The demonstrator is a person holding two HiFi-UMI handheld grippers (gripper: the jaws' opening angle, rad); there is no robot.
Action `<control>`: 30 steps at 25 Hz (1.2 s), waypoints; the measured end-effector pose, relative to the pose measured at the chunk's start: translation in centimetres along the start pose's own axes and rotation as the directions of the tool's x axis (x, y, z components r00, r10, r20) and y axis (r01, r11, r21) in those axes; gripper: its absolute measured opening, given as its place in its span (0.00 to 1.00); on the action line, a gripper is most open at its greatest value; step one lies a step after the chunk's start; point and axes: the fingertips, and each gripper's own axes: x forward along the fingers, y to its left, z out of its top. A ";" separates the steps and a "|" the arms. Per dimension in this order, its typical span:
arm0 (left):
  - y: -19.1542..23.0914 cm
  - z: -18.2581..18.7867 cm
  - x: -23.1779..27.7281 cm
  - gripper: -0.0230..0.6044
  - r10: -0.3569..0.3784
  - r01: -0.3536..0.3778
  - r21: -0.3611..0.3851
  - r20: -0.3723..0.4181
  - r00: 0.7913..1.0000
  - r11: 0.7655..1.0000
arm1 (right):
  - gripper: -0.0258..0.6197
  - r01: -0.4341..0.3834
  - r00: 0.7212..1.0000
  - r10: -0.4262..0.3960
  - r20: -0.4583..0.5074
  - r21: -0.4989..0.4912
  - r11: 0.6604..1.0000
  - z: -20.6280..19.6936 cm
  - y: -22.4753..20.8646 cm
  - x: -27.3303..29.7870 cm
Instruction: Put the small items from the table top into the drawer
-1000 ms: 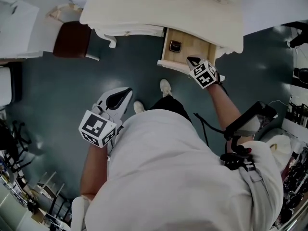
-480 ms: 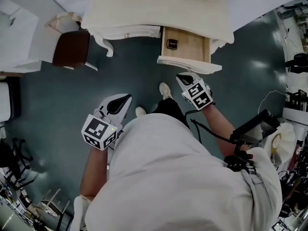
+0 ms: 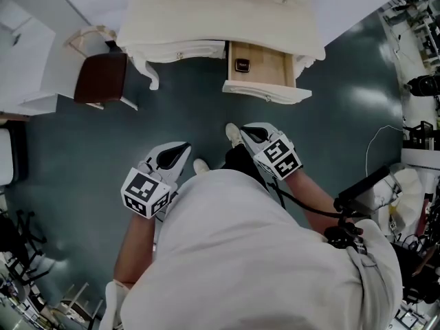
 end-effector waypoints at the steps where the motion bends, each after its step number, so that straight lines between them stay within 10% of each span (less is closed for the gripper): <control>1: -0.1 -0.1 -0.2 0.04 -0.004 0.004 0.003 -0.001 1.000 1.000 | 0.04 -0.003 1.000 0.003 0.000 -0.002 1.000 0.1 0.5 0.0; 30: 0.3 -2.3 -2.3 0.04 -0.002 0.001 -0.020 -0.031 1.000 1.000 | 0.04 -0.057 0.997 0.062 0.055 -0.088 0.994 4.1 4.9 0.9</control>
